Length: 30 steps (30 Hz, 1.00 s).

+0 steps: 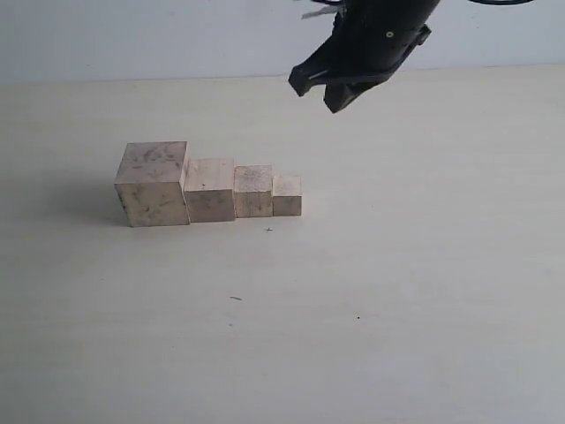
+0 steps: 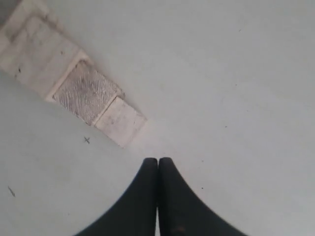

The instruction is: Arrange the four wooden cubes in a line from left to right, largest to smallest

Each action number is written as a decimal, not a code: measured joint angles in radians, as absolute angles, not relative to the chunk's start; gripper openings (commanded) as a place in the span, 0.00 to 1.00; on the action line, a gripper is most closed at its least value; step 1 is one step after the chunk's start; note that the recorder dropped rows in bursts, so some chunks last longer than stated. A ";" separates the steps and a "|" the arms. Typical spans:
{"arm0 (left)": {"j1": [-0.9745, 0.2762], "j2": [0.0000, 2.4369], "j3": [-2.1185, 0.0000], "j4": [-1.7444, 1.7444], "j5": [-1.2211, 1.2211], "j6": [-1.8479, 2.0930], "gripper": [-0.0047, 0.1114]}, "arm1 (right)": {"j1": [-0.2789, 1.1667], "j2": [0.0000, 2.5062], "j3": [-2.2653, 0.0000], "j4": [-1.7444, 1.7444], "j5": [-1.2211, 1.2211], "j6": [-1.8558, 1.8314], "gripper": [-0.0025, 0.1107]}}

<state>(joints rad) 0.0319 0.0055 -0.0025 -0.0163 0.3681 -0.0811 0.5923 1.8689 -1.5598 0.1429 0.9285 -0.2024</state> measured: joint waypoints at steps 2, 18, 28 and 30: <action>0.032 0.006 -0.002 -0.016 0.368 -0.081 0.04 | 0.592 1.797 -1.470 0.145 0.847 -0.151 0.02; 0.032 0.006 -0.002 -0.016 0.368 -0.081 0.04 | 0.592 1.061 -0.987 0.214 0.685 -0.057 0.02; 0.032 0.006 -0.002 -0.016 0.368 -0.081 0.04 | 0.592 0.818 -0.987 0.227 0.685 -0.055 0.02; 0.032 0.006 -0.002 -0.016 0.368 -0.081 0.04 | 0.592 0.782 -0.987 0.225 0.687 -0.055 0.02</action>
